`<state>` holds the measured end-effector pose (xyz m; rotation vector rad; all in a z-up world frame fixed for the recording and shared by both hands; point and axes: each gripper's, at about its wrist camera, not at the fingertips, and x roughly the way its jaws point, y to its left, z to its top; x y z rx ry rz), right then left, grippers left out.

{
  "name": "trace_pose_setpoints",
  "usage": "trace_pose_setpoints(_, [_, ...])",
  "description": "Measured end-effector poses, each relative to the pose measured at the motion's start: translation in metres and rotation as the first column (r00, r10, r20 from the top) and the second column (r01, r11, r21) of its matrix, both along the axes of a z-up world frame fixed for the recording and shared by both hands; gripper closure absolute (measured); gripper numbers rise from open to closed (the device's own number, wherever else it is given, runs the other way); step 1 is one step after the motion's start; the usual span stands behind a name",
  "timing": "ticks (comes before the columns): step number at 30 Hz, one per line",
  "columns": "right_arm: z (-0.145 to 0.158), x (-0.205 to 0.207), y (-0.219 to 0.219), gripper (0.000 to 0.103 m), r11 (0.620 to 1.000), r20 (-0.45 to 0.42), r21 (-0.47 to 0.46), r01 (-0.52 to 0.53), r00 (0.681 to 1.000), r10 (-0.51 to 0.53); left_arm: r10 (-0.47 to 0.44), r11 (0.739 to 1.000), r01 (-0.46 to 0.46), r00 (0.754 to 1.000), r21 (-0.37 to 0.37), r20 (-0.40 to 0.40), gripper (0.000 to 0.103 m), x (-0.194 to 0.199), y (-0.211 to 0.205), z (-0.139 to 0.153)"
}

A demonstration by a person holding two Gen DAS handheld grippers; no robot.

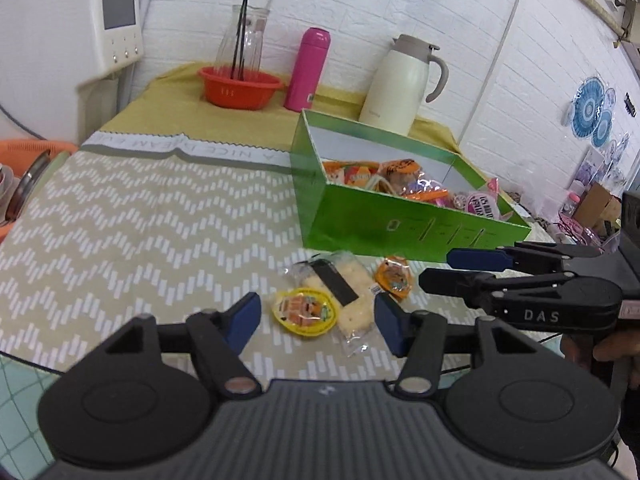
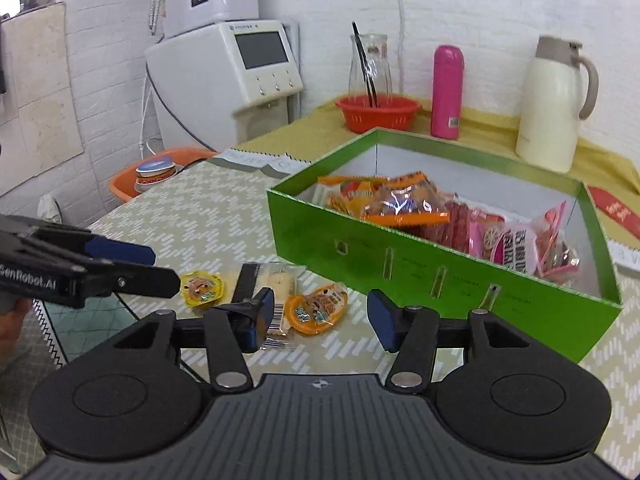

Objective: Organize snacks
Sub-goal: 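Grasp the orange sausage stick with the right gripper while the left grasps the yellow jelly cup, then carry both held snacks into the green box and open both grippers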

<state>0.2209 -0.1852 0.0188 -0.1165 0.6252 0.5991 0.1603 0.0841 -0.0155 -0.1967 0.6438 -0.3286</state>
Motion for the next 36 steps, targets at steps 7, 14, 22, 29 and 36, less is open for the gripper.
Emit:
trace_pose_setpoints(7, [-0.02, 0.026, 0.009, 0.02, 0.998, -0.08, 0.051, 0.045, 0.996, -0.041, 0.0, 1.0, 0.0, 1.0, -0.006, 0.003, 0.026, 0.015, -0.001, -0.011])
trace_pose_setpoints(14, [-0.026, 0.017, 0.003, 0.066, 1.0, -0.051, -0.012, -0.003, 0.999, 0.002, -0.069, 0.997, 0.07, 0.997, 0.033, -0.031, 0.073, 0.024, -0.004, -0.024])
trace_pose_setpoints(22, [-0.026, 0.013, -0.001, 0.065, 1.0, -0.049, -0.012, -0.003, 0.999, 0.002, -0.055, 0.997, 0.056, 0.998, 0.054, -0.021, 0.07, 0.028, -0.006, -0.026])
trace_pose_setpoints(29, [-0.026, 0.009, 0.001, 0.066, 1.0, -0.033, -0.023, 0.003, 0.999, -0.004, -0.038, 0.997, 0.039, 0.999, 0.059, -0.017, 0.072, 0.018, -0.002, -0.019])
trace_pose_setpoints(36, [-0.01, -0.008, -0.003, 0.067, 0.999, -0.027, -0.007, -0.039, 0.999, 0.038, -0.056, 0.998, 0.057, 0.998, -0.011, 0.04, 0.072, 0.004, 0.0, 0.017])
